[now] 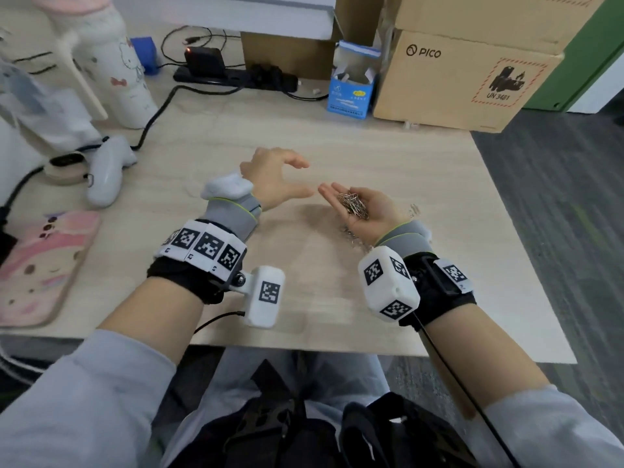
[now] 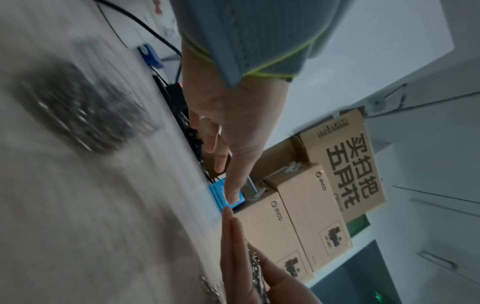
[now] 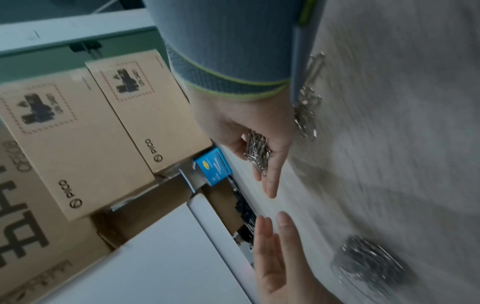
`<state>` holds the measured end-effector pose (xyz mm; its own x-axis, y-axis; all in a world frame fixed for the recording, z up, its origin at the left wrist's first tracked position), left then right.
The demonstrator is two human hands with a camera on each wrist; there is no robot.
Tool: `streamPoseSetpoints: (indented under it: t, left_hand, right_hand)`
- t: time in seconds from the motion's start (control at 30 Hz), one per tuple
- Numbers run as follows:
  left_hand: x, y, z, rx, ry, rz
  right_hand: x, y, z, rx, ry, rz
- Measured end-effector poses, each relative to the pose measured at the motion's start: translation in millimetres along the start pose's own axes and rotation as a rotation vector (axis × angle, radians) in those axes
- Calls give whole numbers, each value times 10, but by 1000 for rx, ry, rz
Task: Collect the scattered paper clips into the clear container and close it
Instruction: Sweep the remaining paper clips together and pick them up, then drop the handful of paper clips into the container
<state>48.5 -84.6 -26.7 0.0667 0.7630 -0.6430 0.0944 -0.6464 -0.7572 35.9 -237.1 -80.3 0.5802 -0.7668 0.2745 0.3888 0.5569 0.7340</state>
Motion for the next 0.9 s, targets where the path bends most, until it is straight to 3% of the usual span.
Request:
streamPoseSetpoints:
  t: [0.13,0.27,0.37,0.53,0.9]
  left_hand:
    - [260,-165,196,-25,-112,-123]
    - [512,-158,323,108,-132,-172]
    - [631,-145,389,159,-115,-89]
    - [761,-183,468,94,-161,94]
    - [381,-122,353,36,-79,58]
  right_hand:
    - [-222,133,-21,-4,41,55]
    - [-370,268,8,13,81,55]
    - [-468,350,50,25,99,57]
    - [-658,485,143,54,122,139]
    - [-691,592,96,7,97,406]
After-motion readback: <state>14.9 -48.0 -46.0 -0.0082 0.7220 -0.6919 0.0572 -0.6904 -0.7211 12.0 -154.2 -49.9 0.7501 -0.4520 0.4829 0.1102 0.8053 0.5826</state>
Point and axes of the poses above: each hand's wrist, its own z-axis away from the middle knuckle, its own y-axis out of the palm, x = y × z, the point moved 6 cm from there along -z, towards the middle knuckle, and after that the axes turned 5 degrees about -x, right-handed, at the moved point
